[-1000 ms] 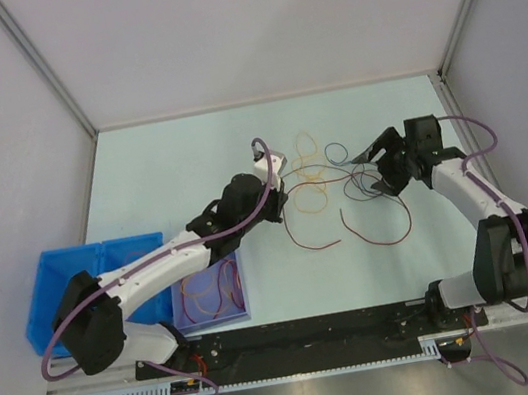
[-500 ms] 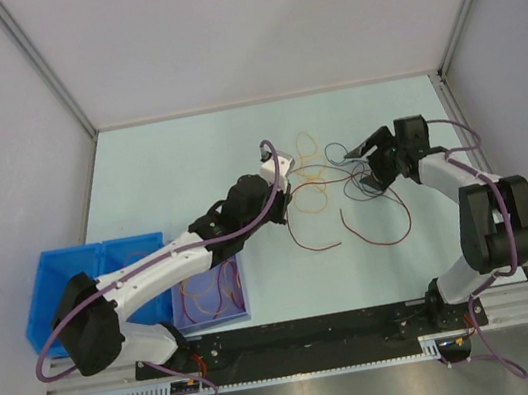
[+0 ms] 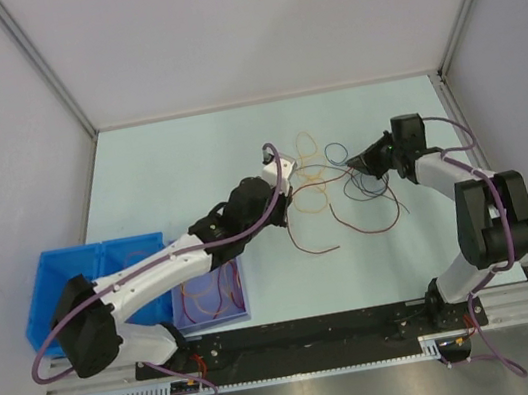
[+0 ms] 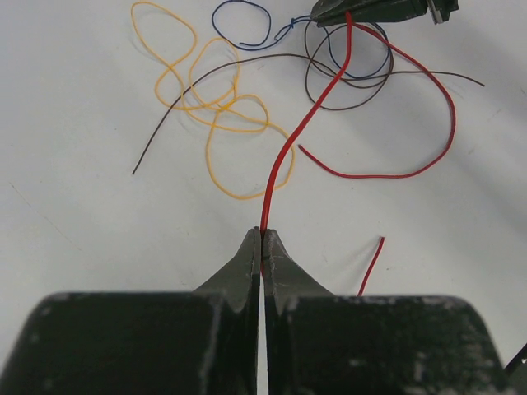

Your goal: Untangle the cables

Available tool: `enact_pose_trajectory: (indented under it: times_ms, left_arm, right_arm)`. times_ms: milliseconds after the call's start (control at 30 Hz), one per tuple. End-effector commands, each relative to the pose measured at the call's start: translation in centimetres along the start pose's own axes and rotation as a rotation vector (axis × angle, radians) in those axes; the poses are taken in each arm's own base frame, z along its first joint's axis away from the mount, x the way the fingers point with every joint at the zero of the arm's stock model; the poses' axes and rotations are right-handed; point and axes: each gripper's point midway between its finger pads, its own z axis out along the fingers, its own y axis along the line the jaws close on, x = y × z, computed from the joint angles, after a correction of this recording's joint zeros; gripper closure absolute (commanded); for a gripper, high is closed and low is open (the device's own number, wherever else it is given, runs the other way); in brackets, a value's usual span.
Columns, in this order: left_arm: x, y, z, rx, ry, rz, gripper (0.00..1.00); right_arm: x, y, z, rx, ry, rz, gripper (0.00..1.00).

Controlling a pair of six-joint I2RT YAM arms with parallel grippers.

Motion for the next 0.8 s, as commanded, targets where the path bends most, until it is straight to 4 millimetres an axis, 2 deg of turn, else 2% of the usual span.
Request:
enact_pose_trajectory:
  times_ms: [0,67,100,167,200,233,267,300,367,400,467,500,567,600,767]
  left_arm:
    - [-4.0,-0.4,-1.8,0.01,-0.105,-0.011,1.0]
    - [-4.5,-0.7,-2.5,0.026,-0.126,-0.024,0.99]
    - [-3.6,-0.9,-2.6,0.037,-0.115,-0.037,1.0]
    - [-3.4,-1.4,-3.5,0.07,-0.131,-0.058,1.0]
    - [-2.0,-1.4,-3.6,0.072,-0.105,-0.072,1.0]
    - [-1.5,-1.5,-3.7,0.076,-0.098,-0.079,0.97]
    - [-1.2,-1.6,-3.7,0.08,-0.094,-0.088,0.87]
    - [-0.9,-1.6,-3.9,0.085,-0.09,-0.093,0.53]
    - [-0.8,-1.8,-4.5,0.103,-0.097,-0.105,0.25]
    - [-1.0,-2.0,-5.5,0.121,-0.117,-0.11,0.0]
    - [-2.9,-2.2,-6.9,0.156,-0.201,-0.125,0.0]
    - [-4.1,-2.0,-8.5,0.164,-0.252,-0.134,0.0]
    - [-5.4,-1.5,-9.9,0.151,-0.297,-0.138,0.0]
    - [-6.5,-1.2,-11.2,0.154,-0.339,-0.145,0.0]
    - [-10.3,-0.7,-15.3,0.17,-0.467,-0.162,0.0]
  right_arm:
    - [-0.4,4.7,-2.4,-0.164,-0.035,-0.065,1.0]
    - [-0.2,7.2,-4.1,-0.247,-0.036,-0.094,1.0]
    - [-0.1,8.5,-5.0,-0.288,-0.034,-0.11,1.0]
    - [0.5,12.8,-8.5,-0.416,-0.029,-0.169,1.0]
    - [0.8,14.2,-9.9,-0.452,-0.022,-0.193,1.0]
    - [1.2,15.5,-11.5,-0.487,-0.02,-0.215,1.0]
    - [1.7,17.8,-13.6,-0.535,-0.007,-0.249,1.0]
    - [2.1,18.6,-14.8,-0.554,0.0,-0.264,1.0]
    - [3.2,20.8,-17.6,-0.618,0.019,-0.298,1.0]
    - [3.6,22.5,-19.4,-0.667,0.021,-0.318,1.0]
    - [5.2,24.2,-21.5,-0.73,0.063,-0.354,1.0]
    - [5.9,25.5,-23.0,-0.776,0.073,-0.379,1.0]
    - [7.6,26.7,-24.4,-0.817,0.119,-0.411,1.0]
    - [8.3,27.7,-25.7,-0.849,0.122,-0.436,1.0]
    - [12.0,30.3,-28.7,-0.908,0.178,-0.534,1.0]
